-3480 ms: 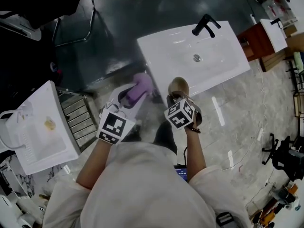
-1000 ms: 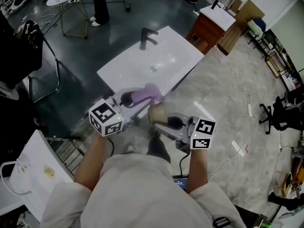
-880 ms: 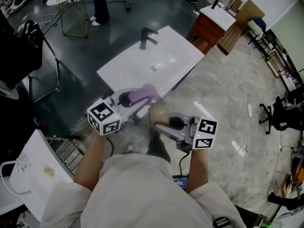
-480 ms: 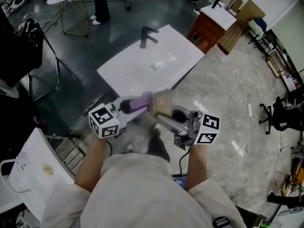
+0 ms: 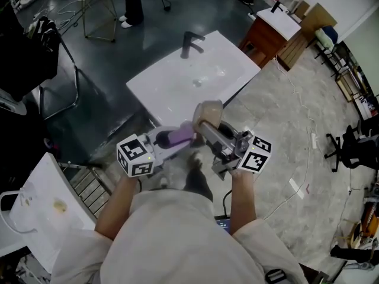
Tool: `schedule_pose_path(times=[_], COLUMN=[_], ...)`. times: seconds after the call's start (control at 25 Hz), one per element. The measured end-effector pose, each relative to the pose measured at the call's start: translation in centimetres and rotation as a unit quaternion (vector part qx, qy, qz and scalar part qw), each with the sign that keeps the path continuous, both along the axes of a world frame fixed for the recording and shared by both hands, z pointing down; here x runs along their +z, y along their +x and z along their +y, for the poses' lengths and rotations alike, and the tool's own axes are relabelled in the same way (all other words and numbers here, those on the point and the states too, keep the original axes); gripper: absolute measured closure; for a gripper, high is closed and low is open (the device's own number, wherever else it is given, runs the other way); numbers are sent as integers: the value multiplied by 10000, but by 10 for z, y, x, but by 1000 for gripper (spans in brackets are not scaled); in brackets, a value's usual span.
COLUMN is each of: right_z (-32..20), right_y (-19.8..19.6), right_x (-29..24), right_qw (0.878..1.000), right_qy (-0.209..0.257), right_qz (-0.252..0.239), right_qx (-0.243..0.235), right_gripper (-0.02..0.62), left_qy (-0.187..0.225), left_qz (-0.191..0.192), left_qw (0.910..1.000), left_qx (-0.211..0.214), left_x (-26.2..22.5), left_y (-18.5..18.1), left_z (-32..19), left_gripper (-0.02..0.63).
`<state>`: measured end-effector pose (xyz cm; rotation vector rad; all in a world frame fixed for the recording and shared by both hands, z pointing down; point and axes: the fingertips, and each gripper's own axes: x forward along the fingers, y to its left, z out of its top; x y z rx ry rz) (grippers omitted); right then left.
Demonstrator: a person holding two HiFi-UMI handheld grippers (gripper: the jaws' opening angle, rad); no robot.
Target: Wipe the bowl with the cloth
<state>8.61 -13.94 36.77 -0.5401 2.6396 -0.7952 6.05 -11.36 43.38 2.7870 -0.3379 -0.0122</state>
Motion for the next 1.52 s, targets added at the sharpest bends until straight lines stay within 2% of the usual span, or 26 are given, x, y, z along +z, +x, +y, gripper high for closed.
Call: schedule_pose_path(times=[0.24, 0.4, 0.52, 0.64, 0.76, 0.88, 1.04, 1.24, 1.52], right_z=[-16, -15, -13, -6, 4, 17, 28, 40, 64], right_y=[-2, -4, -5, -14, -27, -37, -38, -35, -29], right_x=[37, 55, 64, 76, 77, 72, 65, 61, 68], right_qw=[9946, 9886, 9813, 9700, 9616, 9520, 9483, 9507, 9493], right_qy=[-269, -404, -403, -290, -24, 334, 522, 633, 729], right_qz=[866, 1268, 1723, 2341, 2728, 3040, 3095, 2911, 2606], right_qx=[497, 700, 762, 595, 303, -96, -466, -866, -1603], right_gripper=[557, 563, 565, 565, 566, 566, 565, 565, 561], left_qy=[170, 501, 810, 1208, 1572, 1734, 1703, 1575, 1320], left_qz=[46, -77, -193, -340, -674, -860, -789, -744, -838], left_qw=[9998, 9987, 9961, 9909, 9843, 9798, 9808, 9820, 9860], left_qx=[16, -48, -273, -488, -441, -500, -537, -724, -573], left_x=[-11, -22, -32, -47, -51, -54, -60, -59, -39], left_y=[-2, -5, -9, -9, -3, -1, -2, -10, -9], left_z=[5, 8, 3, -4, -6, -11, -20, -32, -37], left_gripper=[489, 489, 489, 491, 491, 491, 491, 491, 492])
